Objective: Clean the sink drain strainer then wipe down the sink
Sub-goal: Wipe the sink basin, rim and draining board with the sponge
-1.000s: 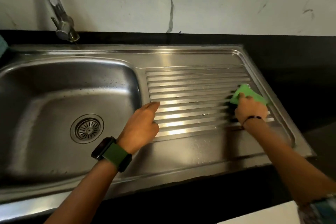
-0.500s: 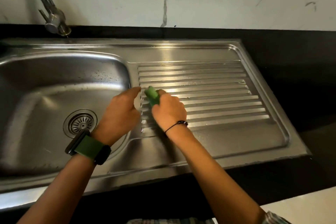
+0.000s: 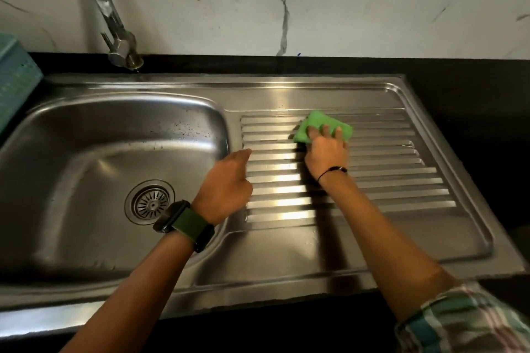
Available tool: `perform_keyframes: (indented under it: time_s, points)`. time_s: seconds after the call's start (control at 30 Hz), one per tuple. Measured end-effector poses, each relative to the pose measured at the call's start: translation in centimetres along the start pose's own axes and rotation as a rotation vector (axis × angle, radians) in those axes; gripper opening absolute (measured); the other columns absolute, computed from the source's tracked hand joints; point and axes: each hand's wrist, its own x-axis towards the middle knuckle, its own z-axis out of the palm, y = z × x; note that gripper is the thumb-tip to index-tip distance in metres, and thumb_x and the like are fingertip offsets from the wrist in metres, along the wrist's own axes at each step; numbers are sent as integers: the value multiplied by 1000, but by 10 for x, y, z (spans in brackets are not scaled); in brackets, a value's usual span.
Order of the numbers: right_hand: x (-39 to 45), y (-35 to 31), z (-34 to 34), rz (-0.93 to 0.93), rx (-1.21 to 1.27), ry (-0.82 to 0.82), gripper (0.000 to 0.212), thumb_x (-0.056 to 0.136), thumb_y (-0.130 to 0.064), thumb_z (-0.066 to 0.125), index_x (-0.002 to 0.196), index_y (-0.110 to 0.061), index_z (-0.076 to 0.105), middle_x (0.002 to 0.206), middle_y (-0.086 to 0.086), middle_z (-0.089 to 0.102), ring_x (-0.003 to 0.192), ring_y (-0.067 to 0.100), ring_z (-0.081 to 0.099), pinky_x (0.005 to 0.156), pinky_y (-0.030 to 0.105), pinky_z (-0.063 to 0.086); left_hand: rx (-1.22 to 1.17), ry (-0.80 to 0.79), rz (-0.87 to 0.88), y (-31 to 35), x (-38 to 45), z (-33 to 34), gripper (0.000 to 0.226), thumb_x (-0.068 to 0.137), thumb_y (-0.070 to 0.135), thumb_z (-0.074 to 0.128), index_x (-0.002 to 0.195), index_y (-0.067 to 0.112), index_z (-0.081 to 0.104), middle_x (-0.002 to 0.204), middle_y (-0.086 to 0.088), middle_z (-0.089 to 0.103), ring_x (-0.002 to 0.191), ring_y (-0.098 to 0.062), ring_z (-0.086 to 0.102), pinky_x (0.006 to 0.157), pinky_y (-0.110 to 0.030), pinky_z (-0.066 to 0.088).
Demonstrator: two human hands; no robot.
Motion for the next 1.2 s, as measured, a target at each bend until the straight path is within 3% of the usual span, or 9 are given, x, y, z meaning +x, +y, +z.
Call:
perform_keyframes:
  time_s: [0.17,0.3,0.4,0.53,0.7,0.87,1.0,1.13,1.2]
  points:
    - [-8,-27,21,-468,-126,-77,63,89,-18,50,146,-24,24,156,12,19,144,37,13,116,47,19,131,-160,10,-1,7,18,54,87,11,46,139,12,32,138,-12,43,116,-27,51,97,-36,43]
    - [12,12,9,-556,-247,-49,62,90,-15,44,147,-27,22,157,8,20,144,29,19,115,39,23,315,-266,20,-5,12,25,66,89,21,50,144,6,18,156,-13,10,144,-23,11,114,-27,12]
    - [36,63,-4,-381,-274,-45,65,89,-8,44,147,-24,21,157,9,19,144,28,20,116,40,26,338,-315,17,-10,10,27,78,88,26,54,146,6,7,157,-12,-4,145,-23,-2,115,-28,7]
    - [68,105,-26,113,-144,-5,58,87,-5,47,142,-17,32,145,19,34,131,41,36,101,53,40,361,-314,35,-10,11,29,82,87,29,55,146,5,4,156,-14,-6,145,-25,-6,115,-28,3]
    - [79,40,-12,164,-111,44,43,89,-14,44,132,-9,42,132,24,47,123,45,41,100,52,40,424,-341,41,-9,16,31,83,89,29,54,145,1,0,155,-18,-11,144,-31,-9,116,-31,1]
    - [61,-18,5,-5,-137,70,48,90,-13,40,138,-11,36,140,19,42,131,44,32,106,55,34,515,-349,50,-3,22,30,70,88,27,55,141,-3,21,154,-23,-2,143,-36,0,117,-36,10]
    - [50,-48,12,-238,-132,43,54,86,-15,47,139,-19,37,144,11,42,133,38,33,108,49,34,593,-315,53,4,26,32,39,84,24,59,114,-1,56,147,-26,25,138,-37,20,114,-37,21]
    - [48,-72,23,-710,-202,-42,61,86,-18,52,143,-30,32,153,-1,31,143,29,22,116,42,24,578,-268,43,6,27,32,28,81,20,62,102,2,59,123,-20,52,119,-31,44,99,-32,37]
    - [61,-70,19,-841,-291,-40,59,88,-20,51,142,-33,31,153,-4,30,143,24,24,117,41,23,535,-261,34,4,28,32,35,79,20,65,107,1,56,129,-20,47,123,-32,41,98,-33,41]
